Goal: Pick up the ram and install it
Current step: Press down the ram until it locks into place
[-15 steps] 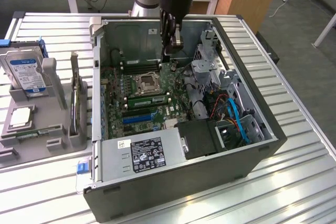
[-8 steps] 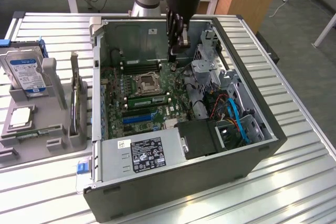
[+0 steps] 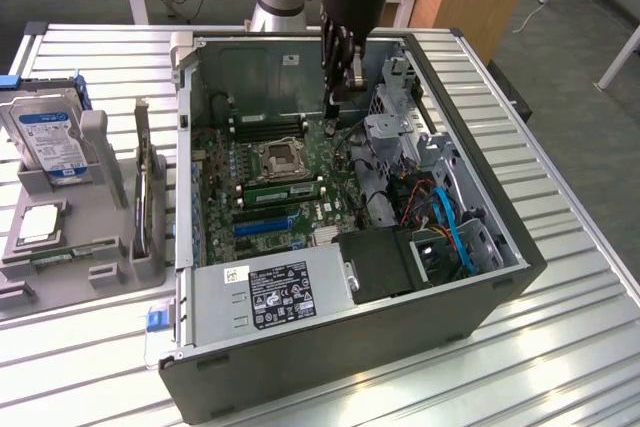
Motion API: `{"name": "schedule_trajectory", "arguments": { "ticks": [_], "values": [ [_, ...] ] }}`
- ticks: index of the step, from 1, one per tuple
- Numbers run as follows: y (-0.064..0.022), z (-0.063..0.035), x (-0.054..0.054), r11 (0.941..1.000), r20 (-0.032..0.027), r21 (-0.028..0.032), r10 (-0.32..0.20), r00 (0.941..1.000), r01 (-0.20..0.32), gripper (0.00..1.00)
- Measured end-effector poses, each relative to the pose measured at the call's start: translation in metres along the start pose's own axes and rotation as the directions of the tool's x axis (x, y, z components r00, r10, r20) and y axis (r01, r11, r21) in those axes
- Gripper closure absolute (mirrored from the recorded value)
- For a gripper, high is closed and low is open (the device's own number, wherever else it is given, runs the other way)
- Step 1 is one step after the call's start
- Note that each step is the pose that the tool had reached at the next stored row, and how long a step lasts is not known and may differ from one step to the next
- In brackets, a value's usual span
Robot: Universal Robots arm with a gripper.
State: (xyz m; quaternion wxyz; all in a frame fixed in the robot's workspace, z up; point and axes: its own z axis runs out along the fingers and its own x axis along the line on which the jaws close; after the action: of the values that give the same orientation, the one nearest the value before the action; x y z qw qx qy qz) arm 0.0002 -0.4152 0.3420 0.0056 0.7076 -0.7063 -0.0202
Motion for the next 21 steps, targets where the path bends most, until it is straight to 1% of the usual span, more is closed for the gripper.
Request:
{"name": "schedule_trajectory", "arguments": {
  "ticks": [3,7,21],
  "values": [
    [0.0000,0.0010,0.000,1.0000,0.0001,0.0000,0.000,1.0000,0.000,0.90],
    [-0.0002,0.0057,0.000,1.0000,0.0007,0.0000,0.000,1.0000,0.000,0.90],
    [-0.0011,0.0290,0.001,1.0000,0.0009,0.0000,0.000,1.0000,0.000,0.90]
  ]
}}
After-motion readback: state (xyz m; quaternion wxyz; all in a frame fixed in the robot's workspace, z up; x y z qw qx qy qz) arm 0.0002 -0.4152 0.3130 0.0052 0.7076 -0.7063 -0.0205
